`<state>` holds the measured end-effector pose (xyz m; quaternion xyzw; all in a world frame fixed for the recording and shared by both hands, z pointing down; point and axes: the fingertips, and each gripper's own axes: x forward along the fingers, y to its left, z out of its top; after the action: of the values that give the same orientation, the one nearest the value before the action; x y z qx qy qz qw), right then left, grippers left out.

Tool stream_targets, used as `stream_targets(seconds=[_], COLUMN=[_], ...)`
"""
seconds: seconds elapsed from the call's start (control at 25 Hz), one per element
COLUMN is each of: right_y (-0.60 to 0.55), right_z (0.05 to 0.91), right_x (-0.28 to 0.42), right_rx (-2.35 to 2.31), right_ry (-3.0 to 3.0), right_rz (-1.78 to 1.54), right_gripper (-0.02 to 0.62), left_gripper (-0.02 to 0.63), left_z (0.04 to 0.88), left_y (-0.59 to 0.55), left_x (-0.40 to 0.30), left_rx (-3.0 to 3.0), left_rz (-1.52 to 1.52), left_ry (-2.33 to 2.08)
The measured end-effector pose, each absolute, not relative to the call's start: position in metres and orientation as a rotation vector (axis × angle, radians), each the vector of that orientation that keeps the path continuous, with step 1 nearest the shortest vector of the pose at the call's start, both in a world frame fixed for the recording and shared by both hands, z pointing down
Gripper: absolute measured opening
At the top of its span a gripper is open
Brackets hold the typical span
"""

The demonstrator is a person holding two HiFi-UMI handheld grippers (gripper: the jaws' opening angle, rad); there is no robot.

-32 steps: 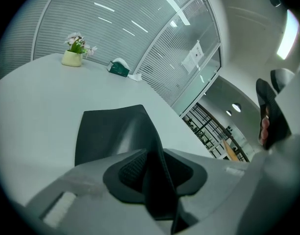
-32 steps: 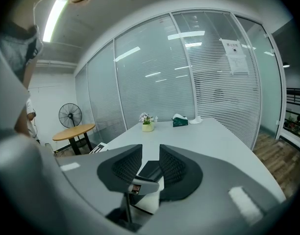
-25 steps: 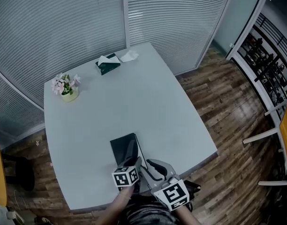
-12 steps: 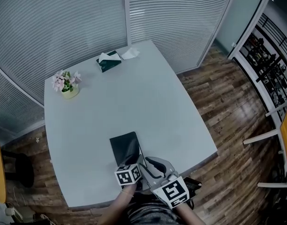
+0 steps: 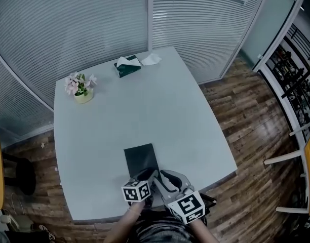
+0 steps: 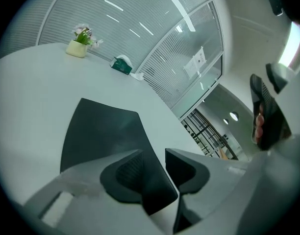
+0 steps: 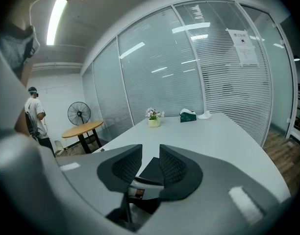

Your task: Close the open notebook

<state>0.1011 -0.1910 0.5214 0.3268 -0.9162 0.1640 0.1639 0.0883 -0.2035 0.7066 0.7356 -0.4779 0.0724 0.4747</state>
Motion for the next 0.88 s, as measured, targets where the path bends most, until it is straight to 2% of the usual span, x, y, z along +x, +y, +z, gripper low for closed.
stream_targets(seconds=[0.12, 0.2, 0.44, 0.56, 0.88], right_y=[-0.194, -0.196, -0.199, -0.199, -0.199], right_z=[0.526, 0.528, 0.534, 0.535, 0.527], right_x=[0.098, 0.095, 0.078, 0.069, 0.045], right_rx=[0.921, 0.916, 0.875, 0.851, 0.796], right_ry=[-2.603, -2.602, -2.602, -2.61, -2.656], right_rz=[0.473, 0.47, 0.447, 0.431, 0.39], right_gripper=[0.109, 0.084, 0.083, 0.058, 0.0], left_gripper=[0.121, 0.095, 0.029, 0.006, 0.005], left_z=[0.695, 0.684, 0.645, 0.623, 0.564], left_y=[-0.202, -0.2, -0.198, -0.198, -0.194], left_x=[0.075, 0.067, 0.049, 0.041, 0.02], left_rx=[1.844, 1.885, 1.995, 2.047, 2.153], left_rz=[0.17, 0.173, 0.141, 0.115, 0.043], left_ry=[-1.201, -1.222, -1.277, -1.31, -1.388])
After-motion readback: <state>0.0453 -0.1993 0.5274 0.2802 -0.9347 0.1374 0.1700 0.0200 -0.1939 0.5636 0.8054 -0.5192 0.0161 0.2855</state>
